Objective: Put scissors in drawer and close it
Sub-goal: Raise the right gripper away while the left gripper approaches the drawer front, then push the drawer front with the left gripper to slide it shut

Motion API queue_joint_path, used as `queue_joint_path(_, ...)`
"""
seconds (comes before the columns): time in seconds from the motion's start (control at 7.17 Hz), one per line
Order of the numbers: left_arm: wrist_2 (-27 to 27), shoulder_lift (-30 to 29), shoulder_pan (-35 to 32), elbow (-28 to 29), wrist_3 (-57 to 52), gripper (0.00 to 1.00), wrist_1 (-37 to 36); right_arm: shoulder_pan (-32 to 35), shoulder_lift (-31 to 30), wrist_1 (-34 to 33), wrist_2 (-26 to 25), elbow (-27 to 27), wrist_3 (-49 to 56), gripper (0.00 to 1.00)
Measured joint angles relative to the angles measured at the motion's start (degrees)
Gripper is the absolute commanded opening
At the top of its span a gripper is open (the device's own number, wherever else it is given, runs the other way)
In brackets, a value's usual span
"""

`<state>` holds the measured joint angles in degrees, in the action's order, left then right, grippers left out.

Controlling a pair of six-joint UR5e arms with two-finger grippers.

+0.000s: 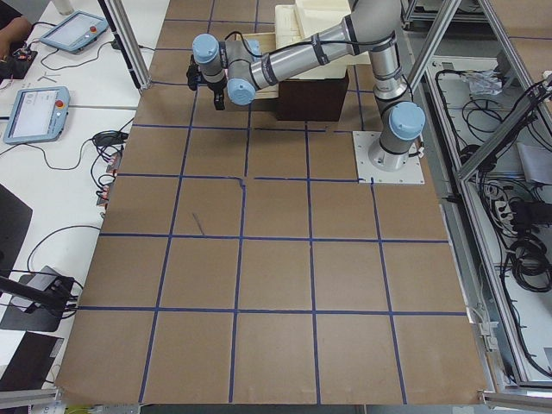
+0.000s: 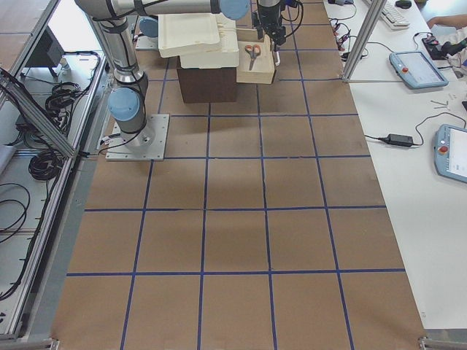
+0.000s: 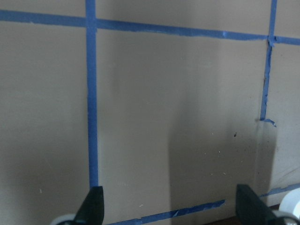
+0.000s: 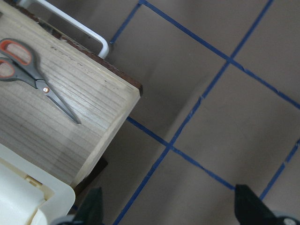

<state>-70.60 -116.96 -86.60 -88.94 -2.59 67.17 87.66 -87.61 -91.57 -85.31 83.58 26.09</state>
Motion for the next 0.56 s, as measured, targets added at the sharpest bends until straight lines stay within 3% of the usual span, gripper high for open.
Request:
queue_joint_path(0.28, 0.03, 0.4, -0.42, -0.2, 0.57, 1.0, 2.87, -0.21, -1.92, 2.06, -3.08, 0.08, -15.85, 1.0)
queue_joint_path(0.56, 0.02, 1.16, -0.55, -0.68, 0.96, 1.0, 4.82, 1.28, -2.93, 5.3, -4.1, 0.1, -21.17, 1.0)
